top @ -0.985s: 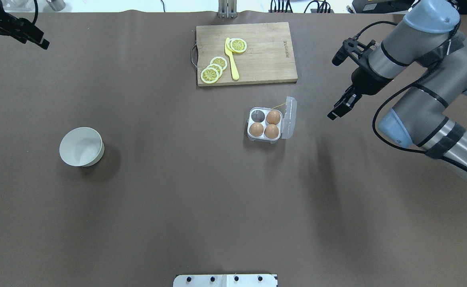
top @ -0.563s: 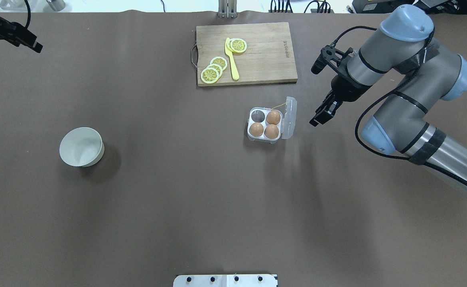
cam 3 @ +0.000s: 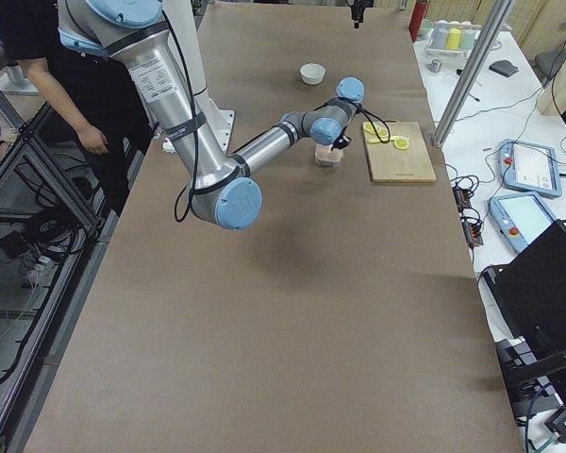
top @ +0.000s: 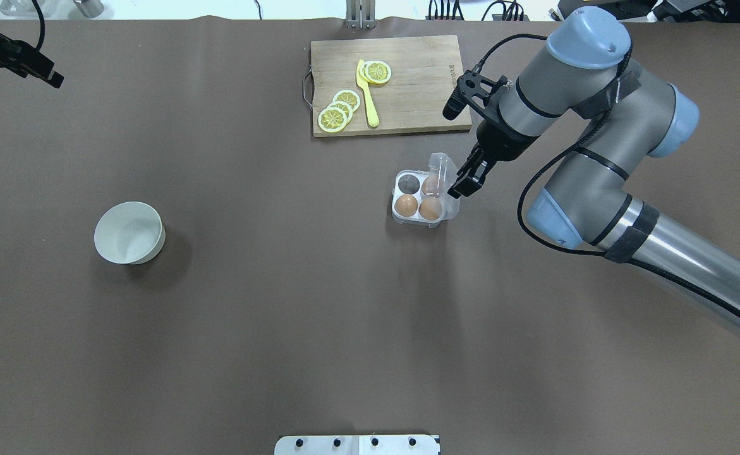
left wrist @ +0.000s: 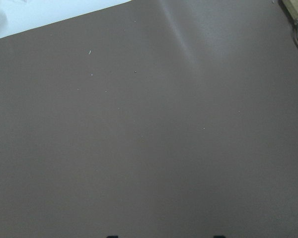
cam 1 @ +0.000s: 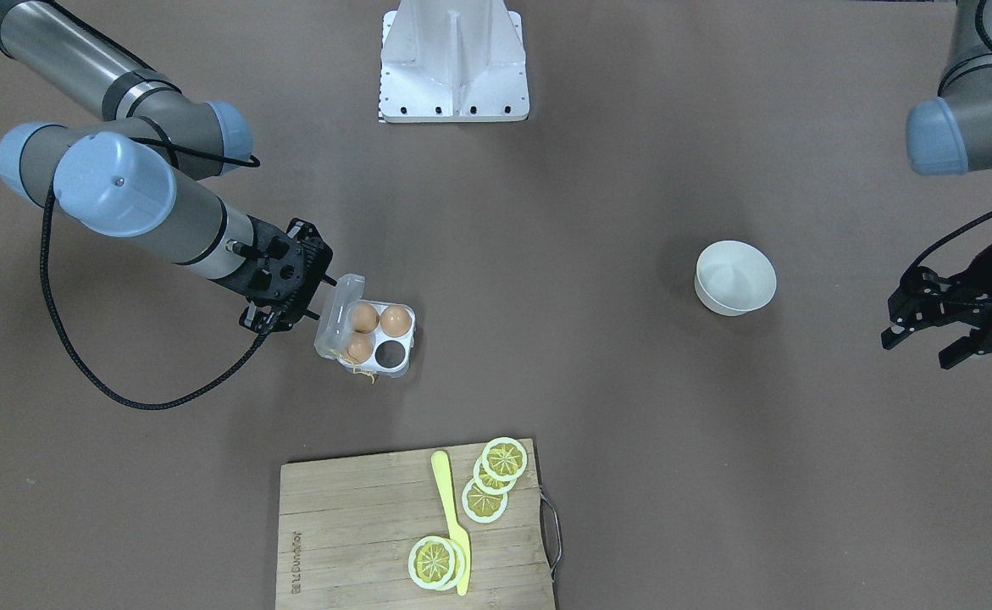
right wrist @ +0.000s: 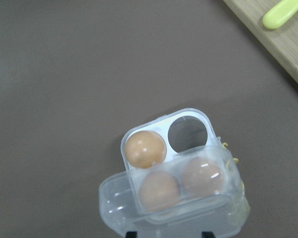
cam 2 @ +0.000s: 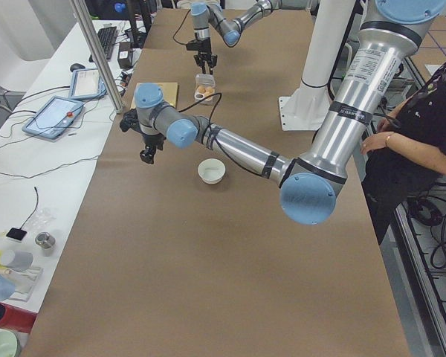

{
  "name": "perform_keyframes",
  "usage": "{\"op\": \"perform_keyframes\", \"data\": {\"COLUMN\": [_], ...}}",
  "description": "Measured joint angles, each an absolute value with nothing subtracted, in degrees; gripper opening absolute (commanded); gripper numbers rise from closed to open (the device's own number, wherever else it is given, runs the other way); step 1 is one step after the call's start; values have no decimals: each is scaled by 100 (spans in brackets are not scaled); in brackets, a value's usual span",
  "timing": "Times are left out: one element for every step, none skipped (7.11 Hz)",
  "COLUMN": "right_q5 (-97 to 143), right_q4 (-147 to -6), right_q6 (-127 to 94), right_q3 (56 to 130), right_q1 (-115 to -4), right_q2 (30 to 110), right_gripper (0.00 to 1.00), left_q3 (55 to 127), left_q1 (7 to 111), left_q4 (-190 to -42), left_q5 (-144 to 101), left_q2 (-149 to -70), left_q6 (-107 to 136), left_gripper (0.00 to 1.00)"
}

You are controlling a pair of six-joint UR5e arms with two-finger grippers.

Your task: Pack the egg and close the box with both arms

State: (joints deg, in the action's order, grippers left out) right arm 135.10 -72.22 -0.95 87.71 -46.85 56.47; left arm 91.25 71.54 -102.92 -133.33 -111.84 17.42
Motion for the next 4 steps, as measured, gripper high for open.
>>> {"op": "perform_keyframes", "data": {"right_q5": [13463,13444,13444,13472], "right_q4": [-7218,-7217,-7216,-7216], "right_q6": [-96,-103,-250,-513], "right_q3": [8668,8626,8626,8636], "right_q1": [-4657,-4661,-4772,-5027], "right_q2": [5519,5476,5528,5688], "right_gripper": [100,100,100,100], "left_q3": [9124,9123,9123,9096], "left_q1": [7154,7157,7179,7274], "left_q4": [-10292,-10292,-10287,-10272], "left_q5": [-13333,-13333,-13355,-13439], "left_q2": [-11181,-11180,-11161,-11115], "left_q6": [1741,1740,1725,1616], "left_gripper": [71,71,72,72]}}
